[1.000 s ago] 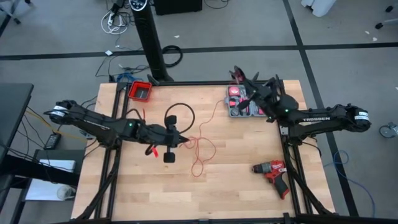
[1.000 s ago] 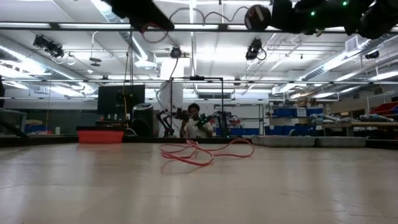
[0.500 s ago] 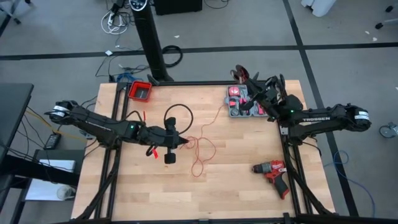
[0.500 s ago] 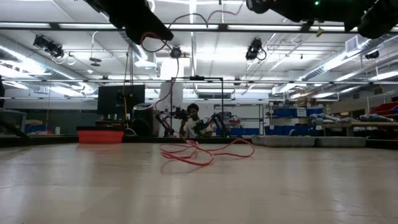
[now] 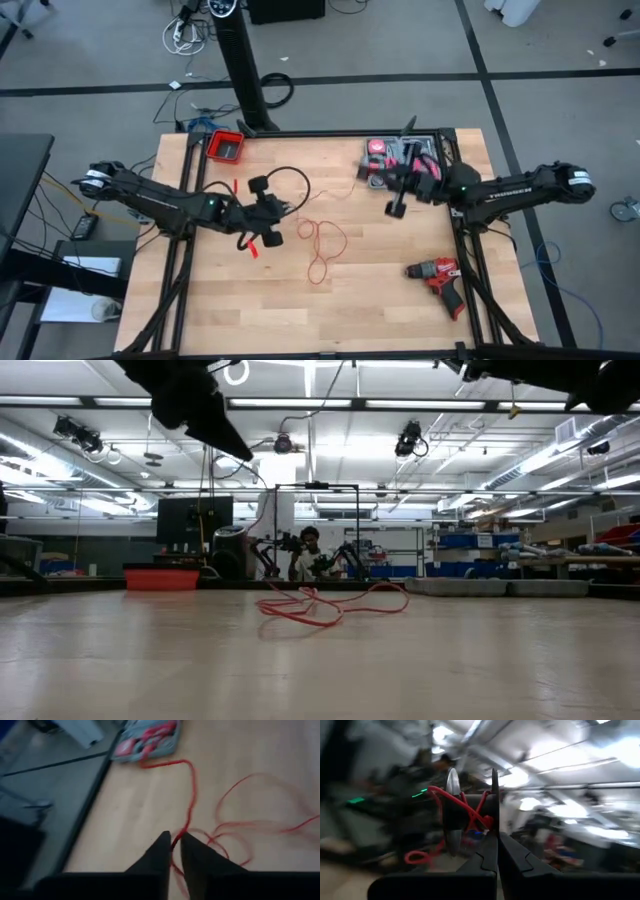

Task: Coil cords
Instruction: Uncoil the red wire from the black spool

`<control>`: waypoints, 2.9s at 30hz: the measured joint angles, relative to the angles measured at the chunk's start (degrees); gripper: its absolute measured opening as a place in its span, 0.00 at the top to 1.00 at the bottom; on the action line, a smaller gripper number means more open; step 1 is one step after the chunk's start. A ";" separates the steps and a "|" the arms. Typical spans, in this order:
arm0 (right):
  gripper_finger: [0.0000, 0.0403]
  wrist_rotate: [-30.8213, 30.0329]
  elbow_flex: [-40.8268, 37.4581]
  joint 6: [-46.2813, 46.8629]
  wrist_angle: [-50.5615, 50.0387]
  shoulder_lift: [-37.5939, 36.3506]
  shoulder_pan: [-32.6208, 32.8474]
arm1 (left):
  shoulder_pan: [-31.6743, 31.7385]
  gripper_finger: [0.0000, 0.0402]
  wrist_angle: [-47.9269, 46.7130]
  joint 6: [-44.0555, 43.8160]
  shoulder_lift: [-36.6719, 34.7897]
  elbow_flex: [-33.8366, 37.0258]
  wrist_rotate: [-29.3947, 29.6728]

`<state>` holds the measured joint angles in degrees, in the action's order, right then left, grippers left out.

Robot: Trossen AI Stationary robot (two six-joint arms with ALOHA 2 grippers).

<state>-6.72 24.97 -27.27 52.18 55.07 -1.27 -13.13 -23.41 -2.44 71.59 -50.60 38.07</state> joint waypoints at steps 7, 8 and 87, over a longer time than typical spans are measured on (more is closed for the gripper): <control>1.00 -1.44 0.00 0.02 -14.97 0.02 4.69 | 0.00 0.64 -5.97 0.54 -0.03 -4.26 4.54; 1.00 -2.85 0.01 0.02 -16.68 0.02 4.99 | 0.00 0.62 -5.93 0.59 -0.04 -4.87 4.54; 1.00 -19.44 4.31 -2.56 -2.23 13.29 1.45 | 8.81 1.00 52.01 -1.54 21.20 -5.76 -10.84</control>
<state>-26.16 29.28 -29.82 49.95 68.36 0.18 -4.32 28.60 -3.98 92.79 -56.36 27.23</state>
